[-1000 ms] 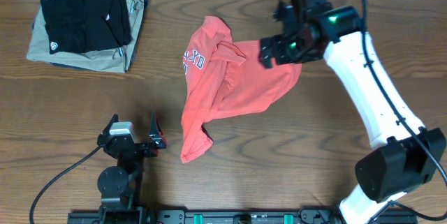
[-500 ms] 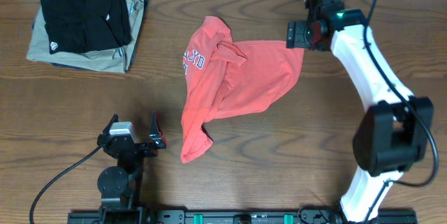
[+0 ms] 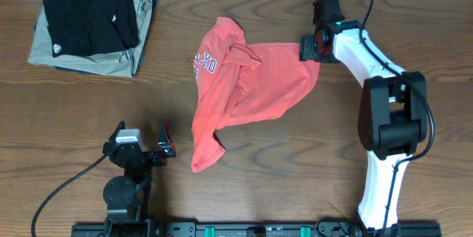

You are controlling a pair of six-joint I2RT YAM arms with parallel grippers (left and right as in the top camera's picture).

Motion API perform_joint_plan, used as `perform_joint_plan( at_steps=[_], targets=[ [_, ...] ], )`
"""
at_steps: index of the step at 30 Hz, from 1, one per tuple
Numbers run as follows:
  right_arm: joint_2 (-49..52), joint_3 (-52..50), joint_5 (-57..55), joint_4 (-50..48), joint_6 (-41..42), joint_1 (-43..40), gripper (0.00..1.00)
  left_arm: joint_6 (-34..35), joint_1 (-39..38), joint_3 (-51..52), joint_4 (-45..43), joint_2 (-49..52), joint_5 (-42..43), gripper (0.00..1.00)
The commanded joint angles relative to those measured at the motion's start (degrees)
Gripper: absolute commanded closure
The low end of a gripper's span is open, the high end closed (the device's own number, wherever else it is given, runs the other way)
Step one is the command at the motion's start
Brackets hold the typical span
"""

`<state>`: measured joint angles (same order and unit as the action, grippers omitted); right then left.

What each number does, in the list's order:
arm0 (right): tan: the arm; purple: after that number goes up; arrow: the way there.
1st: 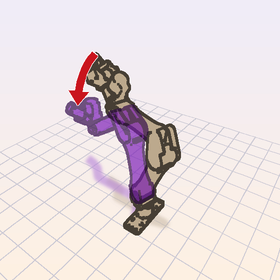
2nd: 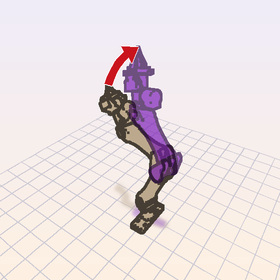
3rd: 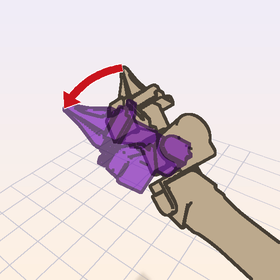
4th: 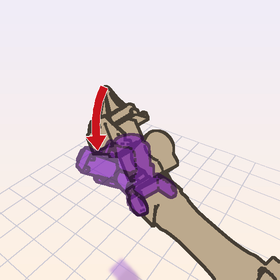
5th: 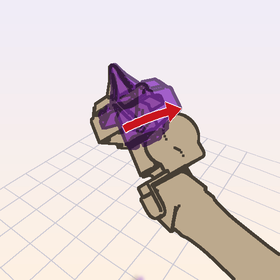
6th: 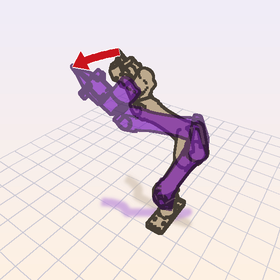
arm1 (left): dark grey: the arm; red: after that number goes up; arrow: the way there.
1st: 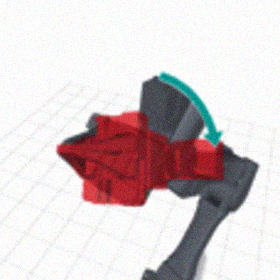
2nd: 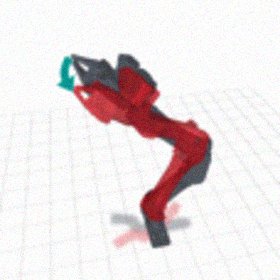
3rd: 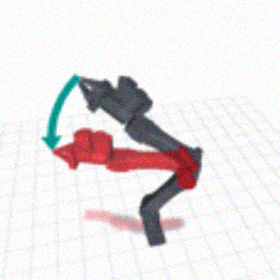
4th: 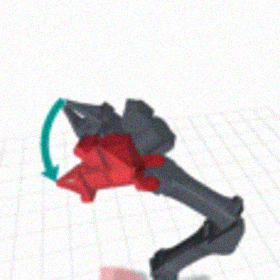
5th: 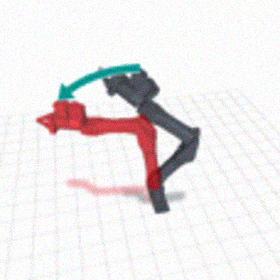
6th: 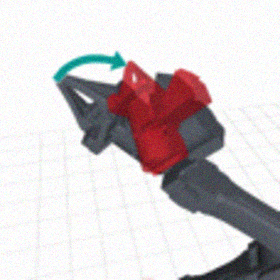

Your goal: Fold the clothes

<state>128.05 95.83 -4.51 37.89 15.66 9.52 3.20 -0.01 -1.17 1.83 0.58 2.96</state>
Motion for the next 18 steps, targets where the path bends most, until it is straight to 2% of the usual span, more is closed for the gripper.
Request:
perform_joint_plan(
  at_steps=[1,2,5,6,8,9,13,18],
  targets=[
    [2.12,-0.22,-1.68,-0.2,1.55,-1.4,0.36,0.48,0.31,0.94,2.03,-0.35,-0.81,0.02],
    [2.43,-0.22,-1.62,-0.22,1.73,-1.64,0.41,0.5,0.31,0.94,2.03,-0.35,-0.81,0.02],
    [3.41,-0.22,-1.22,-0.26,2.29,-1.86,0.62,0.48,0.31,0.94,2.03,-0.35,-0.83,0.02],
    [3.56,-0.24,-1.22,-0.24,2.4,-1.86,0.77,0.48,0.31,0.94,2.03,-0.35,-0.83,0.02],
    [3.54,-0.22,-1.25,-0.26,2.58,-1.84,0.95,0.48,0.31,0.94,2.03,-0.35,-0.83,0.02],
    [3.5,-0.15,-1.25,-0.28,2.78,-1.84,0.99,0.48,0.31,0.94,2.03,-0.35,-0.83,0.02],
    [2.16,2.08,-1.36,2.23,2.78,-1.9,0.99,0.48,0.31,0.94,2.01,-0.35,-0.81,0.02],
    [-3.37,6.88,-4.61,12.37,4.85,-2.71,0.99,0.48,0.31,0.94,2.03,-0.35,-0.83,0.02]
  ],
)
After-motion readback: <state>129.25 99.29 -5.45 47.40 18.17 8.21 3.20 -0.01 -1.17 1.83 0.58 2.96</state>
